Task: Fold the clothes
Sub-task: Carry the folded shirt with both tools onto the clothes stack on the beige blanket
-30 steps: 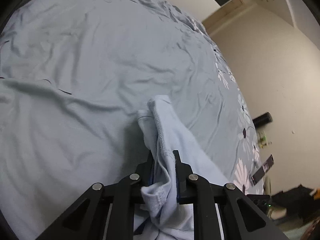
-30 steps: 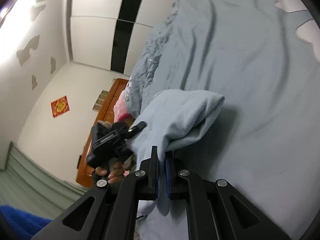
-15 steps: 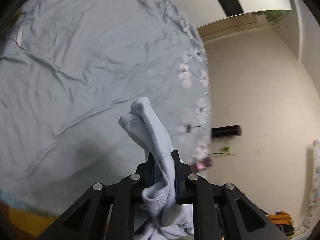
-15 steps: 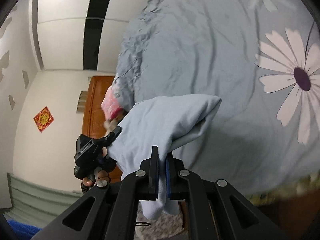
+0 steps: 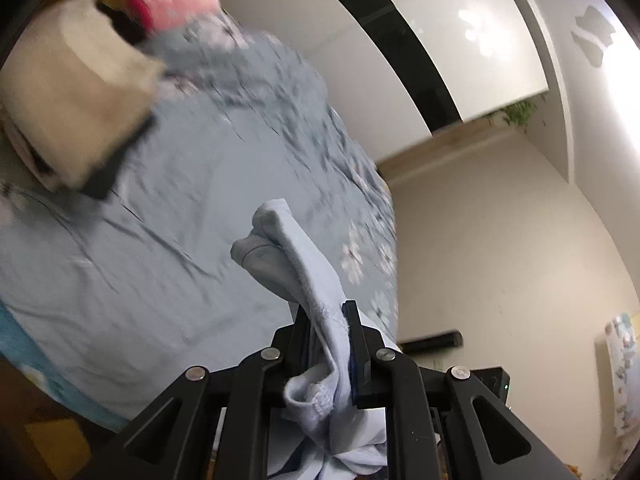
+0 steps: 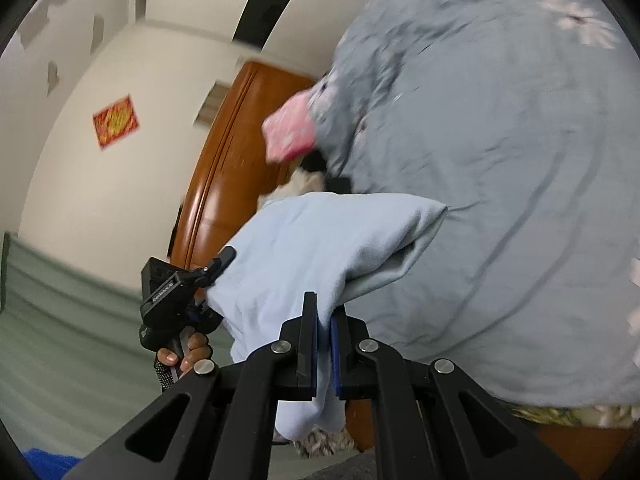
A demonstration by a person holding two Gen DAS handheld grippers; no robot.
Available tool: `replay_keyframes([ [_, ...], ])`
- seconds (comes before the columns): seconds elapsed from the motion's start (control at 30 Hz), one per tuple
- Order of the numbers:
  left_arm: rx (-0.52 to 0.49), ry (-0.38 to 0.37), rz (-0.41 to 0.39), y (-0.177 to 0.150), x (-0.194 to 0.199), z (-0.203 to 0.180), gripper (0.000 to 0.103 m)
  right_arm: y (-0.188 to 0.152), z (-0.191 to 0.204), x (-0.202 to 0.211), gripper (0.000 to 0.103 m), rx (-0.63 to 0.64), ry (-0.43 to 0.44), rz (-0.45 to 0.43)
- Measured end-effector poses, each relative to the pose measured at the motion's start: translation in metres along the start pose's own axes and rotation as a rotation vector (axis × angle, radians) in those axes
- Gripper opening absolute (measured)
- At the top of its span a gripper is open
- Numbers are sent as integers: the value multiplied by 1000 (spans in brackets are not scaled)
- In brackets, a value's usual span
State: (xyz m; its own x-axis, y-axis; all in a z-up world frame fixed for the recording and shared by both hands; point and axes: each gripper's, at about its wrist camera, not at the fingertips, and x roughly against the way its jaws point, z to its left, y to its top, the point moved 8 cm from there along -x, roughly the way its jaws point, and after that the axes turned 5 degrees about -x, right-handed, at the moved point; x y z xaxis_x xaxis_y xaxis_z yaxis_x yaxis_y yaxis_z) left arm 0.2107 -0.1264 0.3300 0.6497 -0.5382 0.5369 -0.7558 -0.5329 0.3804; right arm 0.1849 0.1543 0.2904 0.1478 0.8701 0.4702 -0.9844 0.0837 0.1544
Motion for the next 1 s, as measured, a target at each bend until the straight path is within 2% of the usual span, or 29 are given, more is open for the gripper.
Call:
replay_keyframes([
  [0.17, 20, 67, -64, 59, 45, 73, 16, 14, 34, -99, 5, 52, -16, 121],
  [0.33, 42, 99, -88, 154, 72, 163, 16, 58, 79, -227, 5, 76, -35, 197],
  [0.43, 6, 127, -81, 216, 82, 201, 15, 93, 109, -298, 5, 76, -40, 202],
  [0.57, -86, 141, -78, 286, 85, 236, 16, 133, 145, -363, 5, 123, -31, 162],
  [0.63, -89, 146, -86, 311, 80, 268, 16, 148, 149, -390, 5, 135, -17, 131],
  [0.7, -41, 156, -82, 323, 67, 309, 16, 157, 139, -421, 5, 137, -41, 119],
  [0.8, 82, 182, -31, 319, 40, 374, 16, 152, 91, -469, 5, 84, -188, 186],
  [0.87, 138, 198, 1, 310, 24, 407, 17, 145, 66, -483, 5, 48, -238, 215],
  [1.0, 166, 151, -4, 298, 28, 417, 21, 143, 55, -480, 7, 18, -245, 217],
])
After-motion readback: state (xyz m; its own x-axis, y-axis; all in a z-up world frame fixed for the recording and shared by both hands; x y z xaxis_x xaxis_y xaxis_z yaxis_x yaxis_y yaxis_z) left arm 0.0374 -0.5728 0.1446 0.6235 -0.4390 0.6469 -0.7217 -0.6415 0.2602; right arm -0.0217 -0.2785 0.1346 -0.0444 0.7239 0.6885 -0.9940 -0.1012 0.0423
